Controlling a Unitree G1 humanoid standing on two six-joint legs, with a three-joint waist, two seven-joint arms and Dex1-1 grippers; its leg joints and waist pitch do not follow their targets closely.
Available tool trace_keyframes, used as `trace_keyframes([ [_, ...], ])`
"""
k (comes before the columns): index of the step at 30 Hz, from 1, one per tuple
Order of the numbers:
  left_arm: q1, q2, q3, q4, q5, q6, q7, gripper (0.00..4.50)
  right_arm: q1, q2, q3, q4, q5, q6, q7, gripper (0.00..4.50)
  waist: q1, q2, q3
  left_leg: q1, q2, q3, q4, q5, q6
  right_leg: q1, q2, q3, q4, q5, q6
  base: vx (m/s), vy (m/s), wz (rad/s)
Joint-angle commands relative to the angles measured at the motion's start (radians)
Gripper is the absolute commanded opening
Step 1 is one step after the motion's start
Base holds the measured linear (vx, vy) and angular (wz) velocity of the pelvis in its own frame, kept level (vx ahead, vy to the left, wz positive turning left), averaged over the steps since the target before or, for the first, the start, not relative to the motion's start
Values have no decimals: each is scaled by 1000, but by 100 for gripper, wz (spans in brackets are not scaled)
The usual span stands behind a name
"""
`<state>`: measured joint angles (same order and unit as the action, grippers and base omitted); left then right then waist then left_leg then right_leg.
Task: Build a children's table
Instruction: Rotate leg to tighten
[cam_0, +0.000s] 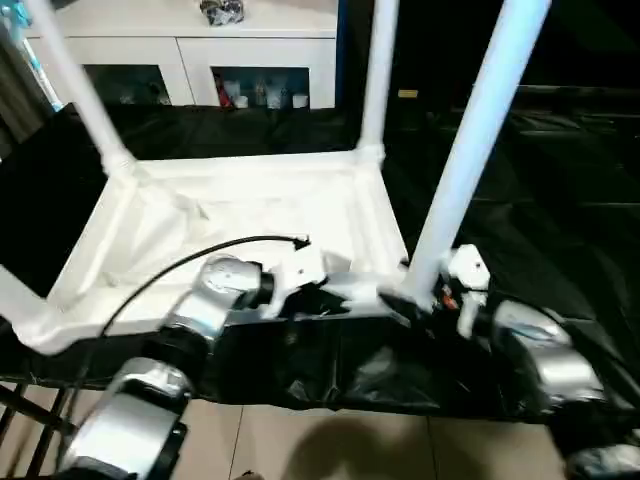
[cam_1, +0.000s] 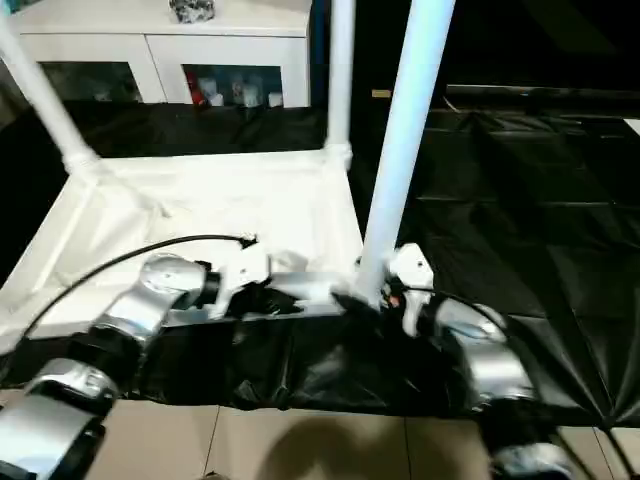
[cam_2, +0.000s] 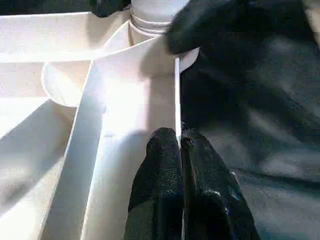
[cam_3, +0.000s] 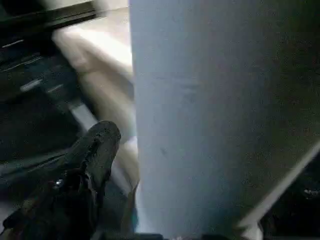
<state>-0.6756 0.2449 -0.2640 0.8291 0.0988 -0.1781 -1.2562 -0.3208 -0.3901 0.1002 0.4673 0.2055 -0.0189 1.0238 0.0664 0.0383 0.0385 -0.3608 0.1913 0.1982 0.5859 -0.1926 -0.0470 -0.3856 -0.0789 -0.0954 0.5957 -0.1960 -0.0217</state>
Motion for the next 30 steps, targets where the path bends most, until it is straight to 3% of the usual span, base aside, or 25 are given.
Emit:
trace_keyframes([
  [1,-7,-5,-14,-4,-20,-29,-26,0,8,-1,52,-46,24,25,95,350,5,-17,-56,1,54,-22,-61,-159,127,47,-82,57,-69,-150,-220,0,0,0],
  [10,-11,33,-5,5,-45,-50,-111,0,26,-58,95,-118,53,112,222,289,20,-19,-58,2,55,-21,-59,-132,116,46,-83,57,-64,-128,-227,0,0,0],
  [11,-11,34,-5,5,-47,-52,-116,0,28,-61,95,-122,55,117,228,275,22,-23,-58,1,55,-22,-58,-124,118,47,-83,57,-61,-121,-227,0,0,0],
  [20,-10,31,0,14,-51,-50,-111,0,47,-40,75,-147,68,148,206,236,25,-20,-59,2,55,-22,-56,-117,117,45,-83,56,-61,-112,-227,0,0,0],
  [23,-19,11,2,31,-25,-31,-26,0,51,5,41,-124,44,143,82,233,23,-19,-58,2,55,-23,-58,-123,107,44,-83,56,-62,-124,-224,0,0,0],
  [25,-31,-25,10,51,-3,5,85,0,35,60,11,-58,-15,107,-96,231,16,-19,-50,7,53,-22,-62,-178,69,36,-86,57,-74,-227,-206,0,0,0],
  [26,-35,-37,13,56,1,13,117,0,29,76,3,-39,-31,95,-144,231,11,-20,-44,11,49,-25,-66,-216,44,37,-89,55,-87,-329,-182,0,0,0],
  [27,-40,-88,16,55,4,54,188,0,-9,136,-27,41,-73,93,-332,229,4,-20,-41,16,49,-27,-71,-242,20,34,-89,55,-94,-406,-163,0,0,0],
  [28,-40,-88,16,55,4,54,188,0,-9,136,-27,41,-73,93,-332,218,-2,-21,-38,21,47,-31,-74,-274,6,33,-89,54,-103,-459,-148,0,0,0],
  [30,-52,-147,15,63,16,92,275,0,-50,194,-49,110,-93,101,-476,210,-12,-22,-43,18,48,-32,-75,-263,11,37,-87,57,-100,-424,-143,0,0,0],
])
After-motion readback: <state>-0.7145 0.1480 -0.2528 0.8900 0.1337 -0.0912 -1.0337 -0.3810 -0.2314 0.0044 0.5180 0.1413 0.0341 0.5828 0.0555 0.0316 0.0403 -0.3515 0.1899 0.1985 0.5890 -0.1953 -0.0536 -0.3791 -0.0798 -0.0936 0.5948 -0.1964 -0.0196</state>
